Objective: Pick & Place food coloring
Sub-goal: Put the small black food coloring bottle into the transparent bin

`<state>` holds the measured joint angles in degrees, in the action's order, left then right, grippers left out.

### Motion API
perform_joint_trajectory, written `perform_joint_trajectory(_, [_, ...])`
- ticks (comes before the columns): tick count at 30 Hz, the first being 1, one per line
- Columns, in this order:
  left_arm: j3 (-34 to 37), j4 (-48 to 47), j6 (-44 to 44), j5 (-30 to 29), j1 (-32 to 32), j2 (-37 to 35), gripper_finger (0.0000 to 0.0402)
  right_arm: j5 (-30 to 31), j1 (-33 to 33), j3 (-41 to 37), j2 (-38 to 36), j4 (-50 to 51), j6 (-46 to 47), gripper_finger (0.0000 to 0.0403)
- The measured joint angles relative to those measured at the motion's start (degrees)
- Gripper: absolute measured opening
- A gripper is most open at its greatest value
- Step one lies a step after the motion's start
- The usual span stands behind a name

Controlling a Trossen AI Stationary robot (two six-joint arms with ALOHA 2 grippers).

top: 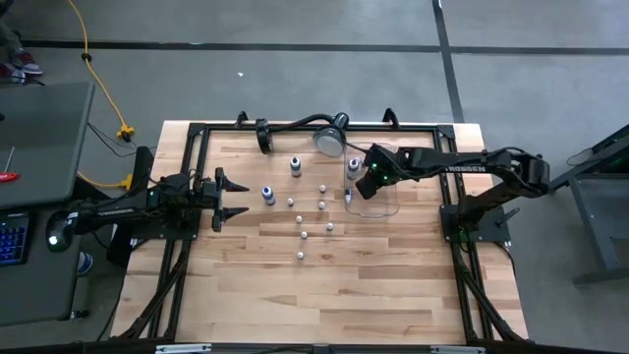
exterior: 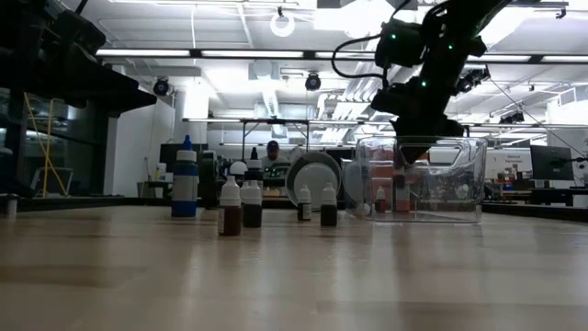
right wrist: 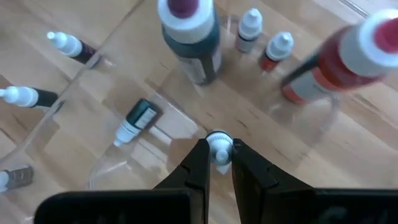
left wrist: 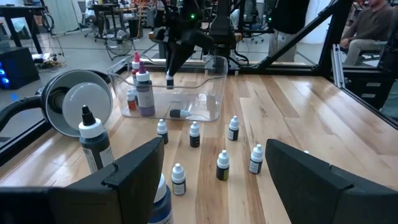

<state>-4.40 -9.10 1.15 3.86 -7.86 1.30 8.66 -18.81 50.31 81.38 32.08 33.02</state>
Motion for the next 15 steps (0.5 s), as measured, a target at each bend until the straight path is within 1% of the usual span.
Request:
perform_joint_trajectory(7, [-0.01, 0.00, 0.01, 0.00, -0.01, 0.00, 0.0278, -0.24, -1.40, -0.65, 0.02, -3.38, -4.00, 0.0035])
perform_joint_trajectory(10, [0.00, 0.01, 0.01, 0.00, -0.01, 0.00, 0.0278, -1.55, -2.27, -0.64, 0.08, -3.65, -4.63, 0.0035])
perform_joint_trajectory(15, [0.00, 0.01, 0.00, 0.00, 0.00, 0.00, 0.0278, -3.14, -2.19, -0.49, 2.41, -4.46, -6.02, 0.0035])
